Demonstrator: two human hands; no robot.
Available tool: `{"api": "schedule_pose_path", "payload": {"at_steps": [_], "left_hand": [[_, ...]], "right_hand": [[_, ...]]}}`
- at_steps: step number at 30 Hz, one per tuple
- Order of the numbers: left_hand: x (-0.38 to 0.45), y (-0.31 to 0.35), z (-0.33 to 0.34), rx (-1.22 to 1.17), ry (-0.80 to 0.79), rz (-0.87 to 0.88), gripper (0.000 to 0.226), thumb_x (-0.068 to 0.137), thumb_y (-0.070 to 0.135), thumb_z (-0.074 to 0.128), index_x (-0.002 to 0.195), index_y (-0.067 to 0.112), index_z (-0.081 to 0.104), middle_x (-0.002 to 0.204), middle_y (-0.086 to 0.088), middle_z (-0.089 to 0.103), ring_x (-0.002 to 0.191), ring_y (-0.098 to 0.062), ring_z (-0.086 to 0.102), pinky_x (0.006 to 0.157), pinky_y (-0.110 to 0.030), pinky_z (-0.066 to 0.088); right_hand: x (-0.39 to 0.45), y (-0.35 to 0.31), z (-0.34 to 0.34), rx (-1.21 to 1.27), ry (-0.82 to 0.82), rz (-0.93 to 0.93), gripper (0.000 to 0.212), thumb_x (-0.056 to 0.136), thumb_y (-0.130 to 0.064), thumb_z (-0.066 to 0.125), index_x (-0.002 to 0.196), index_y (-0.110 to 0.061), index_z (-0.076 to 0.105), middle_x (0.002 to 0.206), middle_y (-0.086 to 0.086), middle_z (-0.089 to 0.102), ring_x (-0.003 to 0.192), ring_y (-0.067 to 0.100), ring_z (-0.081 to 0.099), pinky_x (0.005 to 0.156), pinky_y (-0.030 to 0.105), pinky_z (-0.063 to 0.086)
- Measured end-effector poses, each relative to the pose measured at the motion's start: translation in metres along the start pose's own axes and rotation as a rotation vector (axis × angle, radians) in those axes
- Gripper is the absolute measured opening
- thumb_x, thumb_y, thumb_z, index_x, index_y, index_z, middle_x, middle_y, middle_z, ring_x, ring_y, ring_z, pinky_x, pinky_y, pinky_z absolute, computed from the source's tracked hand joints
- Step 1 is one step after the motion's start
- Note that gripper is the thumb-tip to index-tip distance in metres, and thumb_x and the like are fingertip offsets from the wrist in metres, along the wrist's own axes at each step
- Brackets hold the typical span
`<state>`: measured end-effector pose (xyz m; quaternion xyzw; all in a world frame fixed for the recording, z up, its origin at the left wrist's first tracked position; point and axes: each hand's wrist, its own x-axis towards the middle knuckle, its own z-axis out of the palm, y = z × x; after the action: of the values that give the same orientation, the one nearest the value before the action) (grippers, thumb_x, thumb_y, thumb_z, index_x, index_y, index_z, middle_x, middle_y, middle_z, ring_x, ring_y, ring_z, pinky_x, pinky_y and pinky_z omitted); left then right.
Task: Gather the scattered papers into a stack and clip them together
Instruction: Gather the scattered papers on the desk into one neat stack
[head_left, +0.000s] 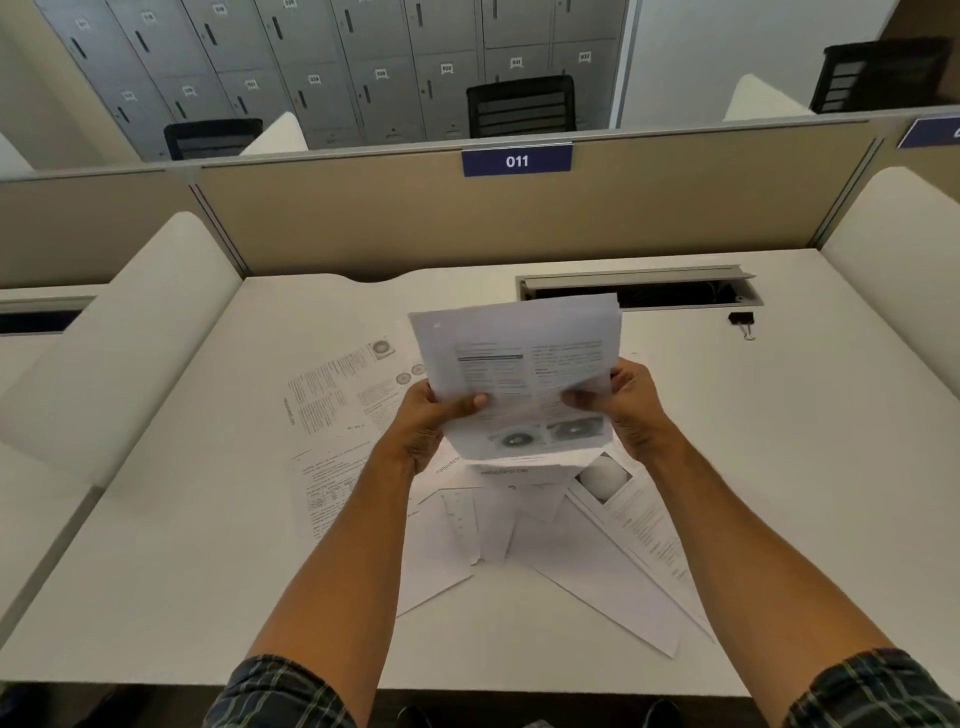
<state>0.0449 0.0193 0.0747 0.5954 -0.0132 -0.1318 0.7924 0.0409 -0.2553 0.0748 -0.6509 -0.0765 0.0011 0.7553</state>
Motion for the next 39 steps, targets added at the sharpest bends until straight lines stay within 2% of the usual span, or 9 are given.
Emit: {"api": "schedule_pose_path", "payload": {"at_steps": [4, 8, 13, 17, 20, 24, 30, 35, 39], "left_hand": [[-0.001, 0.007, -0.009, 0.005, -0.012, 0.017, 0.051, 0.067, 0.008, 0.094, 0.115, 0.01, 0.078, 0.126, -0.015, 0.074, 0.115, -0.032, 0.072, 0.09, -0.04, 0.062], [-0.005, -0.007, -0.01, 0.083, -0.008, -0.026, 0.051, 0.061, 0.018, 0.094, 0.11, 0.017, 0.081, 0.119, -0.01, 0.077, 0.112, -0.027, 0.073, 0.091, -0.043, 0.062], [-0.007, -0.027, -0.004, 0.143, 0.006, -0.117, 0.063, 0.064, 0.016, 0.095, 0.124, 0.017, 0.074, 0.124, -0.011, 0.076, 0.12, -0.035, 0.07, 0.096, -0.051, 0.06], [-0.001, -0.023, 0.009, 0.206, 0.018, -0.089, 0.067, 0.062, 0.028, 0.097, 0.123, 0.024, 0.071, 0.12, -0.006, 0.077, 0.113, -0.028, 0.073, 0.095, -0.051, 0.061], [0.004, -0.018, 0.014, 0.215, -0.024, -0.062, 0.062, 0.064, 0.029, 0.096, 0.121, 0.023, 0.073, 0.119, -0.009, 0.078, 0.111, -0.029, 0.075, 0.093, -0.05, 0.062], [0.004, -0.022, 0.005, 0.121, -0.017, -0.123, 0.062, 0.066, 0.022, 0.094, 0.124, 0.015, 0.072, 0.123, -0.013, 0.076, 0.114, -0.034, 0.073, 0.089, -0.05, 0.063], [-0.003, -0.036, 0.005, -0.032, -0.014, -0.2, 0.039, 0.079, 0.011, 0.087, 0.118, 0.01, 0.078, 0.124, -0.018, 0.075, 0.114, -0.038, 0.073, 0.084, -0.042, 0.064], [-0.008, -0.041, 0.019, -0.05, -0.015, -0.241, 0.049, 0.081, 0.02, 0.084, 0.128, 0.014, 0.073, 0.13, -0.013, 0.073, 0.122, -0.034, 0.069, 0.105, -0.054, 0.055], [-0.012, -0.035, 0.018, 0.001, -0.017, -0.185, 0.051, 0.081, 0.022, 0.081, 0.131, 0.02, 0.071, 0.132, -0.006, 0.073, 0.126, -0.028, 0.067, 0.107, -0.047, 0.05]], "right_hand": [[-0.004, 0.006, -0.001, 0.044, -0.02, -0.038, 0.037, 0.071, -0.009, 0.091, 0.101, -0.03, 0.085, 0.111, 0.005, 0.081, 0.105, 0.031, 0.077, 0.084, 0.037, 0.065], [-0.01, 0.029, -0.009, 0.029, 0.014, 0.075, 0.045, 0.066, -0.001, 0.093, 0.103, -0.024, 0.083, 0.113, 0.008, 0.08, 0.105, 0.029, 0.077, 0.091, 0.048, 0.064], [-0.014, 0.043, -0.01, -0.019, -0.017, 0.19, 0.053, 0.058, -0.02, 0.096, 0.108, -0.015, 0.081, 0.113, 0.008, 0.081, 0.105, 0.025, 0.078, 0.09, 0.041, 0.064], [-0.008, 0.038, 0.0, 0.004, 0.006, 0.148, 0.043, 0.056, -0.02, 0.097, 0.097, -0.021, 0.086, 0.107, 0.006, 0.082, 0.101, 0.022, 0.078, 0.08, 0.032, 0.065], [-0.004, 0.033, 0.003, 0.029, 0.021, 0.127, 0.041, 0.061, -0.018, 0.097, 0.1, -0.019, 0.085, 0.109, 0.01, 0.081, 0.102, 0.028, 0.079, 0.079, 0.038, 0.066], [-0.002, 0.031, -0.01, 0.042, 0.078, 0.177, 0.049, 0.07, -0.014, 0.095, 0.115, -0.004, 0.077, 0.115, 0.014, 0.08, 0.107, 0.035, 0.076, 0.093, 0.053, 0.062], [-0.008, 0.023, -0.03, 0.076, -0.027, 0.341, 0.045, 0.085, -0.023, 0.083, 0.127, -0.011, 0.072, 0.127, 0.013, 0.076, 0.115, 0.03, 0.074, 0.095, 0.045, 0.061], [-0.019, 0.031, -0.022, 0.177, -0.001, 0.356, 0.05, 0.084, -0.014, 0.082, 0.131, -0.005, 0.068, 0.125, 0.015, 0.076, 0.117, 0.035, 0.073, 0.093, 0.043, 0.063], [-0.026, 0.032, -0.024, 0.16, 0.002, 0.308, 0.05, 0.084, -0.009, 0.084, 0.131, -0.01, 0.068, 0.127, 0.012, 0.076, 0.116, 0.031, 0.074, 0.09, 0.041, 0.063]]}}
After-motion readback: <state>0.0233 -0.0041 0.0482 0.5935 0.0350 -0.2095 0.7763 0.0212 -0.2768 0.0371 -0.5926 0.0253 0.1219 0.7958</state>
